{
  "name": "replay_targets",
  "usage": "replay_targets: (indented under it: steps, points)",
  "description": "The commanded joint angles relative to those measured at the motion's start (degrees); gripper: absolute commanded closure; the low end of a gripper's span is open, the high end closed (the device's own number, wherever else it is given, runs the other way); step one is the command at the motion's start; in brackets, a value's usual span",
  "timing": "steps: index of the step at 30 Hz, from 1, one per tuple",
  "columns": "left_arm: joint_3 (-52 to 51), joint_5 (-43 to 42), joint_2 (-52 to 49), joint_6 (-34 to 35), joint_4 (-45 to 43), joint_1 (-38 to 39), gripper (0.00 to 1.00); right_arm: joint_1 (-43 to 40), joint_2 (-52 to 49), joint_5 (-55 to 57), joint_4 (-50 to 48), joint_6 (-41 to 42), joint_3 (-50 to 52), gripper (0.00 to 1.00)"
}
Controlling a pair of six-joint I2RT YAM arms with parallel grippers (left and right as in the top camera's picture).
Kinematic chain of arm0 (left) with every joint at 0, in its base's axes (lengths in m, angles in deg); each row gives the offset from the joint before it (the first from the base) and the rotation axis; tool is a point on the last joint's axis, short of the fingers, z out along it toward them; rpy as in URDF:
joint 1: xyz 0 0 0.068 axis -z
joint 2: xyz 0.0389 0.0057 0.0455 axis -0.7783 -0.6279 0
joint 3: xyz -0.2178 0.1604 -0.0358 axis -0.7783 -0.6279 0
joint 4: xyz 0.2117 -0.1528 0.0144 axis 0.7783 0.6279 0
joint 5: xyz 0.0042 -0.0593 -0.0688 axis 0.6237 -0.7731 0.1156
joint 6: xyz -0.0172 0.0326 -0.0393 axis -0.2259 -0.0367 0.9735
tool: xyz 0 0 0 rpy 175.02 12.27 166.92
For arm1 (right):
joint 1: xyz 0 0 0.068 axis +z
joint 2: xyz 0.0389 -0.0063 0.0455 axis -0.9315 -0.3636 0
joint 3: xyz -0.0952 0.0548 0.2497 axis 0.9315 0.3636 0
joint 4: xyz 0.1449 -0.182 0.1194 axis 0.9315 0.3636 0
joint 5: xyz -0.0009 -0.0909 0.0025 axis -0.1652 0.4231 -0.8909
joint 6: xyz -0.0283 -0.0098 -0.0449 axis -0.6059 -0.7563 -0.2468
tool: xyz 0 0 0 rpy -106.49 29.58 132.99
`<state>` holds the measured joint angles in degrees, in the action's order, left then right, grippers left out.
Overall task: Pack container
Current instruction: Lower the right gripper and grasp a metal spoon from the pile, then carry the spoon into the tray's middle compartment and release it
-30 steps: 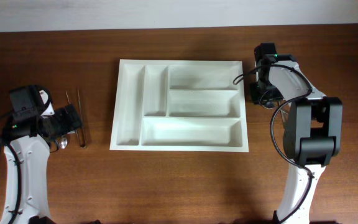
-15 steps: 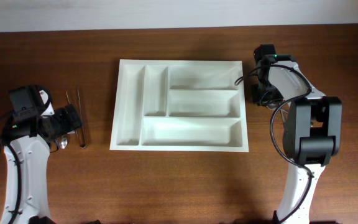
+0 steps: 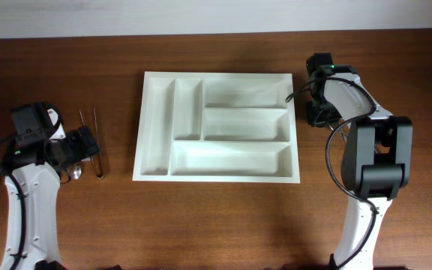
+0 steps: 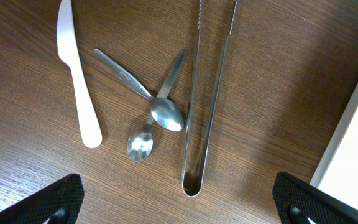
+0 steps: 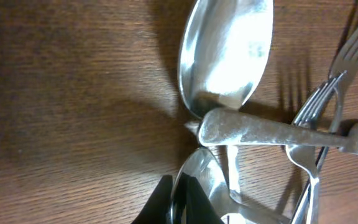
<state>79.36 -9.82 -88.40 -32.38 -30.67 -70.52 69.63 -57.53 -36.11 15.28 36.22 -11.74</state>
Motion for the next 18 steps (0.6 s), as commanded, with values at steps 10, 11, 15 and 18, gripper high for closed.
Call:
replay_targets:
  steps: [10,11,15,18]
  points:
    - [1.2,-0.8,-0.2,-0.7,-0.3,-0.3,0.01,3.6,-0.4,4.4,0.2,1.0,-0.4,0.96]
    - [1.2,-0.8,-0.2,-0.7,-0.3,-0.3,0.01,3.6,-0.4,4.4,0.5,1.0,-0.4,0.96]
    - [1.2,-0.8,-0.2,-0.7,-0.3,-0.3,0.01,3.5,-0.4,6.5,2.0,1.2,-0.4,0.96]
    - [1.2,-0.8,-0.2,-0.7,-0.3,-0.3,0.01,3.5,-0.4,8.6,3.3,1.2,-0.4,0.96]
